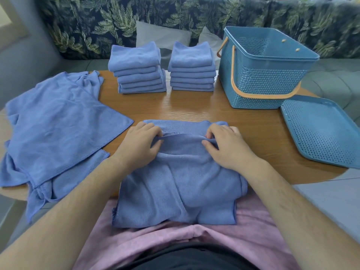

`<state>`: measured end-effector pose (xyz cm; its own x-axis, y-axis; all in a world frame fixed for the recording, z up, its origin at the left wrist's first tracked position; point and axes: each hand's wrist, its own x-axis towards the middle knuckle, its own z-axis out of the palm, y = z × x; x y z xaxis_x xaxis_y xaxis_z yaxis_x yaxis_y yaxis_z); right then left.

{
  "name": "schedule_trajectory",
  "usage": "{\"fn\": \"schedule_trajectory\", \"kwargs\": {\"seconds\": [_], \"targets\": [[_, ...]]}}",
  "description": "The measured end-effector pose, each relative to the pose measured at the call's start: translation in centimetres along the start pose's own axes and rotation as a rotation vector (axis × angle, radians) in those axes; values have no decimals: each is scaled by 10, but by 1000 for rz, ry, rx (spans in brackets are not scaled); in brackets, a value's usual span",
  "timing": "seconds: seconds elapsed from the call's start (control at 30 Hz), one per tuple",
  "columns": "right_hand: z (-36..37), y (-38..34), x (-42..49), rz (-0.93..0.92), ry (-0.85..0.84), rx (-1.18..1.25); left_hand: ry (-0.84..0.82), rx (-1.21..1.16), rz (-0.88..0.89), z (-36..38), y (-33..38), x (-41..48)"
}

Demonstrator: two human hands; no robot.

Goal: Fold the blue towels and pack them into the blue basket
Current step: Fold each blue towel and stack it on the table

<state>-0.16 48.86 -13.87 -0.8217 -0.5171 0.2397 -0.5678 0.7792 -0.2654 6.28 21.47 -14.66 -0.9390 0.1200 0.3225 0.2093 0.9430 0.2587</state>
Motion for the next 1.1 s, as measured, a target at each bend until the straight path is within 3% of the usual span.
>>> {"fn": "schedule_trajectory", "kwargs": {"seconds": [0.17,0.57,1.1], "targets": [[-10,9,3,25,52,48,-14,-54,-18,-6,-1,1],[-17,44,4,127,-50,280,-108,-145,-70,-12,-33,-3],[-14,41,3,336,5,298,-16,-187,-293,-15,-30,0]]}}
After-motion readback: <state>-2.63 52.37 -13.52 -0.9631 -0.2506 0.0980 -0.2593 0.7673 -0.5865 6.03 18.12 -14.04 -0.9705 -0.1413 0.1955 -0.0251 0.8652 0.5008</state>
